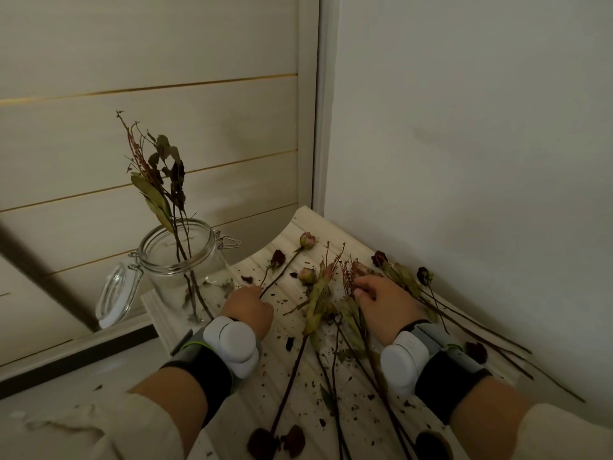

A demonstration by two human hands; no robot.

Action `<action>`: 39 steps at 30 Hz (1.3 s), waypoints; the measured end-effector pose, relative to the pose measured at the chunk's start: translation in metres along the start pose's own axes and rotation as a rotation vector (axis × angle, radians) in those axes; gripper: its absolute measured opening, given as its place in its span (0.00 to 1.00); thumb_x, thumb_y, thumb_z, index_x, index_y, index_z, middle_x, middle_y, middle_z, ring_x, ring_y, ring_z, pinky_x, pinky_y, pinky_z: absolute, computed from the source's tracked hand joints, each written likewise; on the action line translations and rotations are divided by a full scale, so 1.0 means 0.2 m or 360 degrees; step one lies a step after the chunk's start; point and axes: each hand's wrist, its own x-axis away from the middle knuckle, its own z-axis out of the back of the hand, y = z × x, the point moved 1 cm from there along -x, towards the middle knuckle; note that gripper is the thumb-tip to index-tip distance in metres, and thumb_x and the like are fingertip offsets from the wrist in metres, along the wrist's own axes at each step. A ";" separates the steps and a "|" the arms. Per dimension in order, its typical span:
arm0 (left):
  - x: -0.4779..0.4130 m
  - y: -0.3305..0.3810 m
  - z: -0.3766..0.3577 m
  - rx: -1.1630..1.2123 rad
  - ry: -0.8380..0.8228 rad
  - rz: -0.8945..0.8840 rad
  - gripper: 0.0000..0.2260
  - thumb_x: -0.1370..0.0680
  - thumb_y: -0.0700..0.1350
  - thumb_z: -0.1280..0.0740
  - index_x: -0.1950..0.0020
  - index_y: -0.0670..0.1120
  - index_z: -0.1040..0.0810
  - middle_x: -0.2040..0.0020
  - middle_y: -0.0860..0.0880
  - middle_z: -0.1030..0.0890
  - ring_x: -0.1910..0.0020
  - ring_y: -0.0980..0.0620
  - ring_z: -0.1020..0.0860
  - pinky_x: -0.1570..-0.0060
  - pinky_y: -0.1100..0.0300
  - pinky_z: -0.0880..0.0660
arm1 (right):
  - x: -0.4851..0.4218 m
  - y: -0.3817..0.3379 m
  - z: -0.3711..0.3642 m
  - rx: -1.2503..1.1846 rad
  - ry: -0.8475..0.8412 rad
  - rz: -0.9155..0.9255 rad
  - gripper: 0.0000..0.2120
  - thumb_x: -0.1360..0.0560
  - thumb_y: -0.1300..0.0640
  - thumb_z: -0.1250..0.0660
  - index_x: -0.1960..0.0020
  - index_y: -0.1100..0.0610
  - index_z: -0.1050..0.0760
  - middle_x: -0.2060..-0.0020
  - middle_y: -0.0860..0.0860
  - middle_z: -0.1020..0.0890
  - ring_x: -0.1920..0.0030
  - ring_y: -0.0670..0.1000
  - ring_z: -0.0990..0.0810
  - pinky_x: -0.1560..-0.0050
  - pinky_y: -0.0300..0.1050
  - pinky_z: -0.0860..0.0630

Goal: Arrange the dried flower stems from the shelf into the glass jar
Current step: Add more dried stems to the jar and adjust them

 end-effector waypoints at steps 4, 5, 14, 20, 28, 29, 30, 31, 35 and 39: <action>-0.03 -0.02 -0.01 -0.0035 -0.0035 -0.0049 0.14 0.21 0.42 0.44 0.39 0.42 0.24 0.45 0.43 0.21 0.48 0.46 0.24 0.53 0.60 0.30 | 0.00 -0.01 -0.02 0.0013 0.0028 0.0013 0.15 0.21 0.54 0.41 0.36 0.51 0.26 0.38 0.49 0.23 0.39 0.50 0.24 0.38 0.41 0.30; -0.03 -0.03 -0.02 -0.0042 -0.0044 -0.0047 0.14 0.21 0.42 0.44 0.41 0.42 0.23 0.48 0.44 0.21 0.51 0.46 0.24 0.54 0.60 0.30 | 0.00 -0.01 -0.02 0.0007 0.0027 0.0013 0.15 0.21 0.54 0.41 0.36 0.51 0.26 0.38 0.50 0.23 0.39 0.50 0.24 0.38 0.41 0.30; 0.00 -0.02 -0.02 -0.0228 0.0025 -0.0102 0.18 0.21 0.40 0.45 0.32 0.46 0.29 0.36 0.45 0.24 0.38 0.46 0.26 0.40 0.58 0.30 | 0.01 -0.02 -0.05 0.0023 0.0008 0.0046 0.15 0.21 0.54 0.41 0.36 0.52 0.26 0.39 0.51 0.23 0.40 0.51 0.24 0.39 0.40 0.30; 0.02 -0.01 -0.02 -0.0099 0.0046 -0.0063 0.18 0.22 0.42 0.40 0.32 0.49 0.29 0.36 0.48 0.24 0.37 0.47 0.26 0.38 0.58 0.30 | 0.02 -0.05 -0.06 0.0072 -0.0016 0.0078 0.15 0.21 0.54 0.42 0.35 0.52 0.27 0.37 0.50 0.24 0.38 0.50 0.26 0.38 0.41 0.31; 0.04 0.01 -0.02 -0.0169 -0.0064 -0.0023 0.11 0.24 0.45 0.36 0.42 0.48 0.24 0.43 0.46 0.22 0.44 0.48 0.24 0.48 0.61 0.27 | 0.01 -0.07 -0.06 0.0100 -0.0033 0.0094 0.15 0.21 0.54 0.42 0.35 0.52 0.27 0.37 0.49 0.24 0.37 0.49 0.26 0.37 0.40 0.32; 0.04 0.01 -0.02 -0.0174 -0.0075 -0.0034 0.07 0.24 0.44 0.36 0.47 0.50 0.23 0.48 0.46 0.23 0.49 0.48 0.23 0.53 0.62 0.27 | 0.01 -0.07 -0.06 0.0101 -0.0031 0.0092 0.15 0.21 0.54 0.42 0.35 0.52 0.27 0.37 0.49 0.24 0.37 0.49 0.26 0.37 0.40 0.32; 0.04 0.02 -0.01 -0.0180 -0.0077 -0.0036 0.03 0.24 0.43 0.36 0.52 0.51 0.24 0.52 0.46 0.24 0.55 0.50 0.25 0.58 0.63 0.28 | 0.01 -0.07 -0.06 0.0105 -0.0027 0.0091 0.15 0.21 0.54 0.42 0.35 0.51 0.27 0.36 0.49 0.24 0.37 0.50 0.26 0.37 0.41 0.32; 0.04 0.01 -0.02 -0.0181 -0.0072 -0.0035 0.03 0.24 0.43 0.36 0.55 0.50 0.24 0.54 0.47 0.25 0.59 0.52 0.27 0.59 0.63 0.30 | 0.01 -0.07 -0.06 0.0109 -0.0024 0.0092 0.15 0.21 0.54 0.42 0.35 0.51 0.27 0.36 0.49 0.24 0.37 0.50 0.26 0.36 0.41 0.32; 0.04 0.01 -0.01 -0.0100 -0.0113 -0.0035 0.11 0.23 0.43 0.37 0.44 0.48 0.18 0.47 0.49 0.19 0.50 0.51 0.22 0.51 0.62 0.27 | 0.01 -0.07 -0.05 0.0119 -0.0022 0.0095 0.15 0.21 0.54 0.42 0.36 0.52 0.26 0.36 0.50 0.24 0.36 0.50 0.26 0.36 0.41 0.32; 0.06 0.00 0.01 0.0055 -0.0103 -0.0016 0.12 0.23 0.44 0.37 0.41 0.48 0.20 0.41 0.51 0.20 0.42 0.50 0.22 0.45 0.61 0.27 | 0.02 -0.06 -0.05 0.0115 0.0003 0.0089 0.15 0.21 0.55 0.42 0.36 0.52 0.26 0.37 0.50 0.24 0.37 0.51 0.26 0.36 0.42 0.32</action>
